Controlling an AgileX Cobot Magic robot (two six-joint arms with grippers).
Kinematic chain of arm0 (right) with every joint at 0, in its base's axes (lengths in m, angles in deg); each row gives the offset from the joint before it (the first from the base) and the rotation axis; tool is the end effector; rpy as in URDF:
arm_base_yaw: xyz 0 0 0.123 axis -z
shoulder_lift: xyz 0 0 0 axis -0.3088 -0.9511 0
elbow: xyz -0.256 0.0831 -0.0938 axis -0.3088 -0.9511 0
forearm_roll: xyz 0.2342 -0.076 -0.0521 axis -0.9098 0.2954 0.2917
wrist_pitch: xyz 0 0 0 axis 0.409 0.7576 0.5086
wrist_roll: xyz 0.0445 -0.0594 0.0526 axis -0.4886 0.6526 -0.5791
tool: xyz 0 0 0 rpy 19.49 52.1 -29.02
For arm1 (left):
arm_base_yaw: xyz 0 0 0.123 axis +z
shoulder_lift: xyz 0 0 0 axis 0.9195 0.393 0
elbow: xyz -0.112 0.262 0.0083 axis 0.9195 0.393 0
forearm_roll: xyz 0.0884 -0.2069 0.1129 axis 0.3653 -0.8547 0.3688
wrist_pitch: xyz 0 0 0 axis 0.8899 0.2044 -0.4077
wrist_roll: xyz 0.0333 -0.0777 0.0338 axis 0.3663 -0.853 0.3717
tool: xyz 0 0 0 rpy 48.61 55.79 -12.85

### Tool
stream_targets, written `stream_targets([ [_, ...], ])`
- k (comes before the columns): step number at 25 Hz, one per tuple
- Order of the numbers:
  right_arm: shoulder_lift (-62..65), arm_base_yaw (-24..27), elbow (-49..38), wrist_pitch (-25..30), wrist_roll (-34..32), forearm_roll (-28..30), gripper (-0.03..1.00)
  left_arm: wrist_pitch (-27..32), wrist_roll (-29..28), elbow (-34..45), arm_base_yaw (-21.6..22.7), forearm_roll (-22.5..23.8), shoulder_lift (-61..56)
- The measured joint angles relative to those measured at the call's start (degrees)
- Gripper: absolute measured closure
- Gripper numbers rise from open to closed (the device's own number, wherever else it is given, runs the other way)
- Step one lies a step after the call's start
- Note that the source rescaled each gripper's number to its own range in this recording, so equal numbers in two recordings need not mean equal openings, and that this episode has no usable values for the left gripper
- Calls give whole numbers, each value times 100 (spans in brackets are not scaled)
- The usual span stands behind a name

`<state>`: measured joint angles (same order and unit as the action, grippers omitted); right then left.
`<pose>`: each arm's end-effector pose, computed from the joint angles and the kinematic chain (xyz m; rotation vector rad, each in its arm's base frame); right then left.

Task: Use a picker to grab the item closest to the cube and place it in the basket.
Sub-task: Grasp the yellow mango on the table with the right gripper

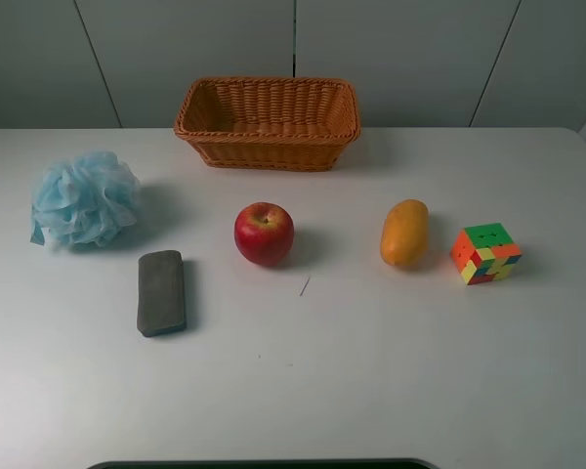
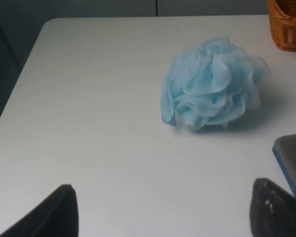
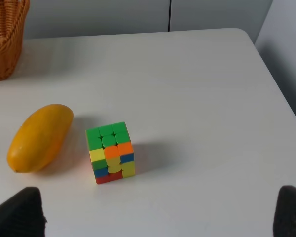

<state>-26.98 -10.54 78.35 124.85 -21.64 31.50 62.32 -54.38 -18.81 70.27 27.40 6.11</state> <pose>-0.0078 0.0019 0.2780 0.0901 2.0652 -0.0929 -0.0074 0.0014 0.2787 -0.0862 2.0539 0.0518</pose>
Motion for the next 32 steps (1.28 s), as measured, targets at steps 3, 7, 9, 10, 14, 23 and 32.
stream_targets([
  [3,0,0,0,0,0,0,-3,0,0,0,0,0,0],
  [7,0,0,0,0,0,0,-3,0,0,0,0,0,0],
  [9,0,0,0,0,0,0,-3,0,0,0,0,0,0],
  [10,0,0,0,0,0,0,-3,0,0,0,0,0,0],
  [14,-38,0,0,0,98,0,-3,0,0,0,0,0,0],
  [23,-2847,0,1454,87,880,-245,-3,0,0,0,0,0,0],
  [32,-5837,-288,2802,-515,1317,-913,-3,0,0,0,0,0,0],
])
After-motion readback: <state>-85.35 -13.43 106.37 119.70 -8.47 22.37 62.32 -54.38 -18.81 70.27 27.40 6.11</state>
